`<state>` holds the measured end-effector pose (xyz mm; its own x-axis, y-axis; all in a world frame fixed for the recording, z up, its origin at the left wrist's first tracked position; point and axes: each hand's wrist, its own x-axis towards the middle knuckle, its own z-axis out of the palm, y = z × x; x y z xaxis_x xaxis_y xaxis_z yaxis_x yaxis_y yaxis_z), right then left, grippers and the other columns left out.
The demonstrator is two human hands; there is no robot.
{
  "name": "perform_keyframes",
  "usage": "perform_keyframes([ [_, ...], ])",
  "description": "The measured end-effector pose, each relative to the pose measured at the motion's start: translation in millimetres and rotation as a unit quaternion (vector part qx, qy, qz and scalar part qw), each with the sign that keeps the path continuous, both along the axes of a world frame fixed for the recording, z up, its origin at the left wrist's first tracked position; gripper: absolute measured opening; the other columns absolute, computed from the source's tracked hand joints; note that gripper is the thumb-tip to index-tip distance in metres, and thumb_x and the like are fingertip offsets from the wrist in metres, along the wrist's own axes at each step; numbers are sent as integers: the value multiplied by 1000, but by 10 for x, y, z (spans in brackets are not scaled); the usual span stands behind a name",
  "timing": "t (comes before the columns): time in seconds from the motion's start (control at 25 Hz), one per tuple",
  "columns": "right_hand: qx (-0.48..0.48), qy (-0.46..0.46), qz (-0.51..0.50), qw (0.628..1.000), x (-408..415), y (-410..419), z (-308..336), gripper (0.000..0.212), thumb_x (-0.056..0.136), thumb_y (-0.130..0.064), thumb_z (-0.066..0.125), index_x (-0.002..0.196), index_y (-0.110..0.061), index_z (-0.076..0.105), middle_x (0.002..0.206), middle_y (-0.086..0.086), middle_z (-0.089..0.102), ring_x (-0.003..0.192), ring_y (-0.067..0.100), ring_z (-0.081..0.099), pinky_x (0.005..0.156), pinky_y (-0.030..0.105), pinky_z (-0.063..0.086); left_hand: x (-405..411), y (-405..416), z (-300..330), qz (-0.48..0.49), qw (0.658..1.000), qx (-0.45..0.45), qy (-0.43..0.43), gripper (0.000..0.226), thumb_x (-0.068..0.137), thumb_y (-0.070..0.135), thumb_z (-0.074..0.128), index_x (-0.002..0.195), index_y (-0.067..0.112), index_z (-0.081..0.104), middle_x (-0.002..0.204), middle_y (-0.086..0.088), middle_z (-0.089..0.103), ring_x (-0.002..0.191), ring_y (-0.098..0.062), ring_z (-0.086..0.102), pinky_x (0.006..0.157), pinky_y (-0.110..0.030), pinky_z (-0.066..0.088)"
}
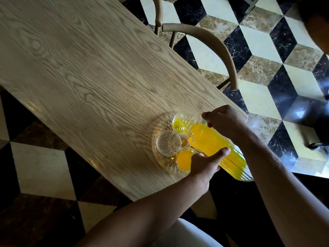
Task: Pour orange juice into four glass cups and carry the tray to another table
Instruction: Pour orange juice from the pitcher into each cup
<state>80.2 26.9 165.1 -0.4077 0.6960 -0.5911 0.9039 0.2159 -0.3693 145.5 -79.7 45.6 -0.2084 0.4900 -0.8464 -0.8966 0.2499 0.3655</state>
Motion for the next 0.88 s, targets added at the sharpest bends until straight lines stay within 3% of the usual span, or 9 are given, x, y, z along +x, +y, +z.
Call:
perform_keyframes([
  [0.12,-8,3,2,1000,-7,-5,-6,43,93,-34,67,55,-15,63,47,-5,54,51,14,48,52,27,32,-6,-12,-3,-2,1000,-14,-1,91,14,68,95,67,22,37,59,5,36,75,-21,45,81,-44,63],
  [0.24,-12,7,0,1000,1,-5,-21,43,93,-33,67,55,-13,62,41,-7,51,52,17,47,53,29,33,-5,-12,11,-5,1000,-15,-5,93,12,68,96,68,22,37,55,5,36,76,-23,41,71,-41,52],
  [0.32,-11,9,2,1000,5,-3,-27,43,93,-32,67,54,-14,62,39,-8,52,51,15,47,53,29,33,1,-10,5,-9,1000,-13,-13,94,13,67,97,68,22,36,54,6,34,77,-24,40,72,-42,51],
  [0.44,-8,12,3,1000,0,0,-26,42,93,-31,67,56,-13,62,54,-1,57,52,15,48,53,29,34,3,2,14,-10,1000,-11,-21,94,14,65,98,69,21,36,56,5,33,77,-24,40,74,-43,53],
  [0.68,-1,8,3,1000,16,-2,-35,42,93,-33,67,56,-13,63,55,-1,57,52,14,48,53,28,34,10,-7,15,-17,999,-7,-27,99,16,63,99,82,15,42,72,-5,36,79,-23,44,75,-42,56],
  [0.88,-1,5,3,1000,20,-3,-39,42,93,-33,66,56,-14,62,57,1,58,54,16,50,53,28,35,11,-18,14,-28,999,-3,-33,98,20,61,100,86,13,45,81,-7,38,77,-22,47,87,-48,62],
])
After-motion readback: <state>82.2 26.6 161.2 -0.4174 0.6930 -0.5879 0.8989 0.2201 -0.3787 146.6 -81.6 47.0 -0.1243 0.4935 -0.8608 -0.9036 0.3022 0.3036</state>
